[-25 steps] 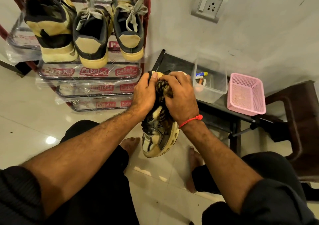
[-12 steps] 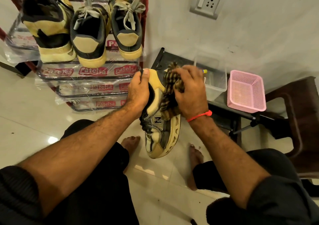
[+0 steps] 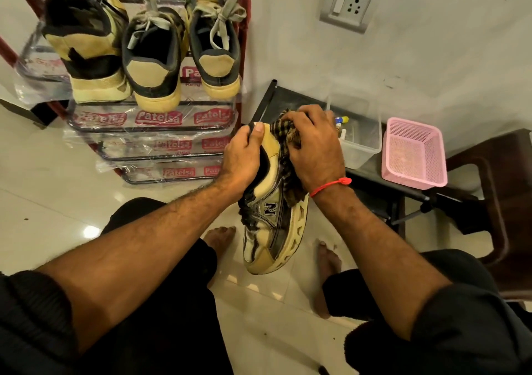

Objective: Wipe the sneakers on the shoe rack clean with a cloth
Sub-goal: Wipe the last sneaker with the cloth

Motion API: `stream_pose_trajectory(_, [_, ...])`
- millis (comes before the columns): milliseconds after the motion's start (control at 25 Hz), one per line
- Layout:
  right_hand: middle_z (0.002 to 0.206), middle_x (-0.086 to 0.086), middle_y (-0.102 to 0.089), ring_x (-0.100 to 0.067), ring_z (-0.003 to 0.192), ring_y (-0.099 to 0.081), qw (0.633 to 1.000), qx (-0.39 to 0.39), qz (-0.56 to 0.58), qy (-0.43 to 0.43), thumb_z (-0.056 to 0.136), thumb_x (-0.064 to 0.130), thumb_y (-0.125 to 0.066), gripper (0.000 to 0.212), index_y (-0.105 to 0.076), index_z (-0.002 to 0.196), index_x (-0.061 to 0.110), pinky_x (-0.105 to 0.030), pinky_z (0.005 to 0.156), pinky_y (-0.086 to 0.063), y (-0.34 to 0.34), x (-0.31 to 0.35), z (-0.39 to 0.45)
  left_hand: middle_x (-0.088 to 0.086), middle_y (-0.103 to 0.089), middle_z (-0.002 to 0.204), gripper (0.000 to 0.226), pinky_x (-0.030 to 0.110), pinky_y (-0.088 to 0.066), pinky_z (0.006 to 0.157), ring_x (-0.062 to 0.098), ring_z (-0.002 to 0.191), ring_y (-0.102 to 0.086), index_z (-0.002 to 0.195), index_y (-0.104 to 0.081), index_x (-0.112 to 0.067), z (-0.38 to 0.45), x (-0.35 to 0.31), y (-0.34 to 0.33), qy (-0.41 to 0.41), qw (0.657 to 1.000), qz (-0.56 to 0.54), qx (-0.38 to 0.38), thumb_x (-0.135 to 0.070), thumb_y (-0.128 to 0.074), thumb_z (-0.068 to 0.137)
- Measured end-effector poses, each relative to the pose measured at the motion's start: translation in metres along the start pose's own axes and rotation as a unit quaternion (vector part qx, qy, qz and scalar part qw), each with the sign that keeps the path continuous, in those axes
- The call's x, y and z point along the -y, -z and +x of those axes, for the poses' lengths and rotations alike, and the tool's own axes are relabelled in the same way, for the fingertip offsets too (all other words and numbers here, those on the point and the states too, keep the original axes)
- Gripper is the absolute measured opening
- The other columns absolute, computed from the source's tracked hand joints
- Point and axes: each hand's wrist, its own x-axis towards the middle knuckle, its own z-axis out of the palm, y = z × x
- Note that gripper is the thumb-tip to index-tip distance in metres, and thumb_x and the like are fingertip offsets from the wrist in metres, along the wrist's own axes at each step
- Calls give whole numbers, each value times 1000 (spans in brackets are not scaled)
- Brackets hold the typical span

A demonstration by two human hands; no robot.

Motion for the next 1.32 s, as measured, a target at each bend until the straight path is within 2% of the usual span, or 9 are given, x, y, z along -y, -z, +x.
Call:
stream_pose_trajectory(240, [118,-2,-62,-21,110,-58,967,206,123,85,81,25,-65,38,-67,118,17,-40,91,-55,8,-2,-68,4,-68,112,48,51,-50,100,24,107,-63,117,-63,-16,8,5,13,58,998,-8,-34,-56,-41,103])
stream_pose_trajectory(360, [114,0,-60,-11,108,-55,983,68,168,-42,81,17,-69,35,-65,115,15,-26,97,-50,22,-14,-56,2,-64,117,46,45,-47,103,20,111,-58,118,-62,-14,7,6,9,80,997,6,0,-53,-42,105])
stream_pose_trajectory(480, [117,-6,-55,-12,112,-52,955,-124,223,-152,82,14,-70,36,-59,116,13,-22,100,-46,29,-16,-34,3,-64,113,42,43,-47,101,20,109,-58,112,-63,-15,5,6,5,83,996,3,23,-51,-44,105])
stream_pose_trajectory(640, [123,-1,-45,-9,117,-43,968,62,223,-93,84,48,-68,43,-59,117,22,-22,103,-43,13,5,-54,10,-69,112,63,54,-50,101,27,108,-65,106,-65,-14,8,7,4,101,994,-15,27,-71,-46,87])
stream_pose_trajectory(720, [120,3,-46,-15,118,-42,978,118,169,-43,85,56,-63,40,-66,109,25,-34,103,-42,3,3,-63,12,-71,110,74,56,-52,98,30,105,-67,108,-66,-14,7,8,5,116,993,-13,18,-76,-44,74])
stream_pose_trajectory(800, [126,1,-44,-21,122,-39,987,121,103,-35,87,54,-61,38,-65,114,28,-43,103,-41,-4,-1,-65,13,-71,111,83,57,-53,96,32,105,-67,108,-65,-14,6,10,7,116,993,-15,13,-82,-43,67])
stream_pose_trajectory(960, [141,-6,-42,-24,127,-38,982,114,107,-110,93,43,-61,52,-48,140,24,-39,108,-37,-8,0,-61,9,-72,108,77,56,-54,96,27,104,-68,105,-66,-20,5,13,5,108,993,-32,17,-83,-43,68])
stream_pose_trajectory(1200, [122,-10,-56,-26,111,-51,988,120,99,20,89,15,-68,32,-65,121,9,-28,96,-42,-3,10,-83,9,-63,130,60,50,-47,106,29,119,-58,132,-58,-16,20,4,17,157,979,-55,-118,-63,-38,101])
stream_pose_trajectory(1320, [122,-10,-57,-26,111,-50,994,75,84,11,88,14,-67,32,-67,119,9,-25,98,-38,-2,2,-67,6,-65,122,55,47,-49,102,25,114,-60,125,-60,-17,12,3,14,117,991,-27,-56,-61,-39,101])
